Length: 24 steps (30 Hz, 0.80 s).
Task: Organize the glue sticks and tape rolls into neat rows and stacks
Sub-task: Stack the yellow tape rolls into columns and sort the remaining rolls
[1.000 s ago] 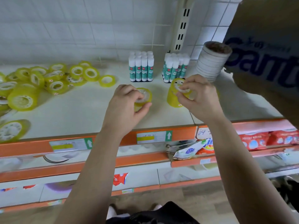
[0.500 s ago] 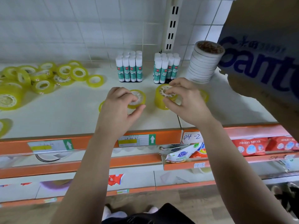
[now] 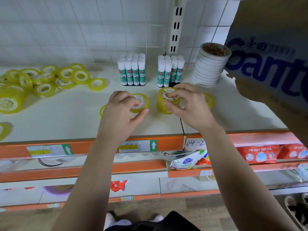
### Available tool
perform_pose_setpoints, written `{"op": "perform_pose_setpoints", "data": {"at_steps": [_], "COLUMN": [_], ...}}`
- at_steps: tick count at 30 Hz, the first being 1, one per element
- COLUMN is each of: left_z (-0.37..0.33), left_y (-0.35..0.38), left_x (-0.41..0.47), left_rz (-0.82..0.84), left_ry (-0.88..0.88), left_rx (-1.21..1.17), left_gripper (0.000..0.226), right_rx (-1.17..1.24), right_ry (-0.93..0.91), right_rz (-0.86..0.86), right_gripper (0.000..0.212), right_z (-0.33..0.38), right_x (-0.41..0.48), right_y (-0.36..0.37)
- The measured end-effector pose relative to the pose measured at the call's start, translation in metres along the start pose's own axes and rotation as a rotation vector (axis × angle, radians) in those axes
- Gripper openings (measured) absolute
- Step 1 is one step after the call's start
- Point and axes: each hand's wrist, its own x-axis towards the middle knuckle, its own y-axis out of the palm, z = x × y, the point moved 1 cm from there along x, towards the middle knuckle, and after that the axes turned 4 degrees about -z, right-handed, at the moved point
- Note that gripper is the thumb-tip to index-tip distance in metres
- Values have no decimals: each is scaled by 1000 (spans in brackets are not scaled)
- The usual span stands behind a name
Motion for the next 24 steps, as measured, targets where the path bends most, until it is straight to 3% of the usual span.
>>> {"op": "perform_pose_setpoints", "data": {"at_steps": [15, 24], "left_z": [0, -2], "left_y": [1, 1], "left_x": [8, 9], "left_rz": [9, 16], "left_ry": [-7, -15], "left_rx": [-8, -17], "left_gripper": [42, 43], "right_rx": [38, 49], "right_ry": [11, 26], "right_rz": [-46, 25], "right_gripper": [28, 33], "right_z": [-10, -9], "right_x": [-2, -1], "right_y": [6, 6]}}
